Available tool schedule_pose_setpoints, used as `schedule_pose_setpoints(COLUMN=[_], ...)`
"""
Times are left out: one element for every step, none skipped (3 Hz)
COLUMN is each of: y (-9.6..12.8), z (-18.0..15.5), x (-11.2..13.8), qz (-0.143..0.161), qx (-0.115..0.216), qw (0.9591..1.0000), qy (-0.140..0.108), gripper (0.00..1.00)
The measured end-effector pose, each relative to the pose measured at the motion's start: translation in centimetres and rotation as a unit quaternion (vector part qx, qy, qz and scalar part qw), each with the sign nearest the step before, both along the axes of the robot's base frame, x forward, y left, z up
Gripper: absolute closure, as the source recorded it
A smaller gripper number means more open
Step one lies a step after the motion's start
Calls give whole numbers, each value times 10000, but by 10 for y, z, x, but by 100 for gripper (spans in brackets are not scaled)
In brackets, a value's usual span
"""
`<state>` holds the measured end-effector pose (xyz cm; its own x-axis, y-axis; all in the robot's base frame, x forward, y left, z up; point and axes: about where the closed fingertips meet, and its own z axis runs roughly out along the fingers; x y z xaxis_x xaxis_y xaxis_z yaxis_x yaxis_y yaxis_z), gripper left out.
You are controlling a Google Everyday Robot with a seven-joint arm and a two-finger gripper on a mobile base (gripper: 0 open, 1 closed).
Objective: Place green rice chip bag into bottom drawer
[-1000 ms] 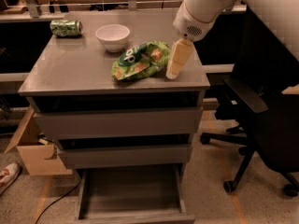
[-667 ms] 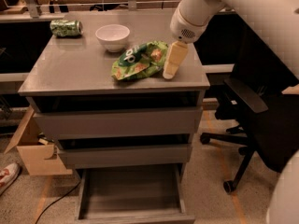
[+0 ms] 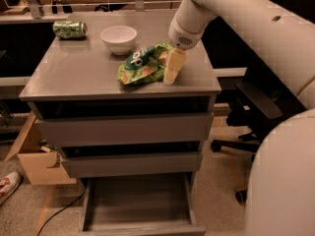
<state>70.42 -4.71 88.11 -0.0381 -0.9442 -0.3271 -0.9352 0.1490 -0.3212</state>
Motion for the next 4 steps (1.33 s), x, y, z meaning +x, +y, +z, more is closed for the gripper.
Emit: schedule_pose_setpoints(y=[10, 17, 18, 14], z=[-7, -6, -8, 0], x=[8, 10, 7, -3], qz=[80, 149, 181, 242], qx=[-1, 13, 10, 112], qw=[10000, 9999, 9998, 9996], qy=[18, -25, -5, -46], gripper=[15, 38, 61, 84])
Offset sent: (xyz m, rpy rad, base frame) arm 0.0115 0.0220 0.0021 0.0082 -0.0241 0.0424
